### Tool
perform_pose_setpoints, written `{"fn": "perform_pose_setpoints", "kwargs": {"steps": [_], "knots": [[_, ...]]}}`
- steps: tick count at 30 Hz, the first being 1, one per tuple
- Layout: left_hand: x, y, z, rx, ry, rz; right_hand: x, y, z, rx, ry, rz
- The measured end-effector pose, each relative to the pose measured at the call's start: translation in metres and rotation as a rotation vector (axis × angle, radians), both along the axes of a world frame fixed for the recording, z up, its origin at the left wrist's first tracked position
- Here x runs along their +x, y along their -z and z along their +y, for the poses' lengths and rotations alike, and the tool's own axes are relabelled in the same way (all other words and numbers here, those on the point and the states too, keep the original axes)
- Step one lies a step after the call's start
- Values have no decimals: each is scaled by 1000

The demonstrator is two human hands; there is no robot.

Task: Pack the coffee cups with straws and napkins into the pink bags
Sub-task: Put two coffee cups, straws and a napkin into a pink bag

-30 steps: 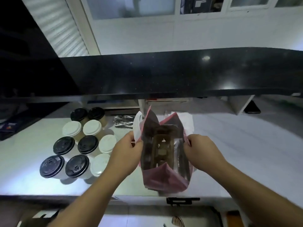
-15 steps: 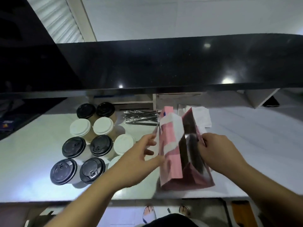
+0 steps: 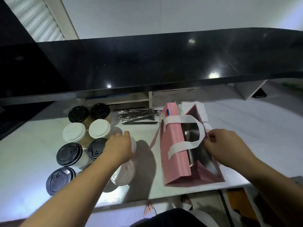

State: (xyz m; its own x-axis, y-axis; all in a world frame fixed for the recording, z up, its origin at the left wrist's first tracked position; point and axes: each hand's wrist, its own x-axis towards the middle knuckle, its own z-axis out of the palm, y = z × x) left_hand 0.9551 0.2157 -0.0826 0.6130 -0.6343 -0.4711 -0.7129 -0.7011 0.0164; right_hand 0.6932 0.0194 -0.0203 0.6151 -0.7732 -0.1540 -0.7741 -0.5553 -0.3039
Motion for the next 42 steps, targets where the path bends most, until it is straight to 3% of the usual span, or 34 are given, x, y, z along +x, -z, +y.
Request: {"fn": "perform_pose_setpoints", "kwargs": {"steps": [10,14,19,22,24,28,31,37,42], "knots": [[-2,13,-3,-52,-32,-22,-3,4,-5,96,-54,-43],[-9,-12,-8,-93,-65,-31,-4,5,-10,122,-89,-53],[-22,-98,-12,-463,-94,-33,-10,8,-20,136,-104,-76],[-50,-163,-22,-784,22,-145,-13,9,-24,176,-117,-73],[-76,-193,-39,-911,131,-106,-15,10,-28,186,-124,-83],[-116,-191,-81,-735,380,36,-24,8,-38,218,-120,-128],[-122,-157,-102,-499,508,-6,-33,9,-45,207,-147,-125],[-114,-101,-130,-268,588,-40,-40,11,-54,232,-169,-131],[-113,-59,-153,-174,575,-185,-41,7,-59,197,-199,-113]]}}
